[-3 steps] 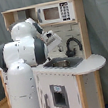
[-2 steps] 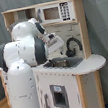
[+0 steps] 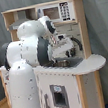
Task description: Play with the kitchen
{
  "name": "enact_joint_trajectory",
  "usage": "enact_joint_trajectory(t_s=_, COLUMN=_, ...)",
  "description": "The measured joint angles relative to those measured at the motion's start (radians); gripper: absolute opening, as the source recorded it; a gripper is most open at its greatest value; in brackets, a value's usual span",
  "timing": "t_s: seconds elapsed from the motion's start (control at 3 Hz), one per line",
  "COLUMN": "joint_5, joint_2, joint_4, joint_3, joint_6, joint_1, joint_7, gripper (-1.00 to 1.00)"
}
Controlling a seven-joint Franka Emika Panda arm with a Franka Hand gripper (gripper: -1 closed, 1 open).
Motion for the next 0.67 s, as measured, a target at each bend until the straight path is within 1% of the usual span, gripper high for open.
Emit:
enact_joint_trajectory(t_s=0.33, joint_5=-0.002, joint_2=0.05, joint_4=-0.016, joint_3=-0.002, joint_6=0.09, joint_1=-0.001, joint_7=0.002, gripper=1.0)
enact_joint_trajectory(t_s=0.67, joint_5=-0.028, joint_2=0.12, joint_4=-0.025, joint_3=-0.002, joint_6=0.163, joint_1=0.006, joint_7=0.002, gripper=1.0)
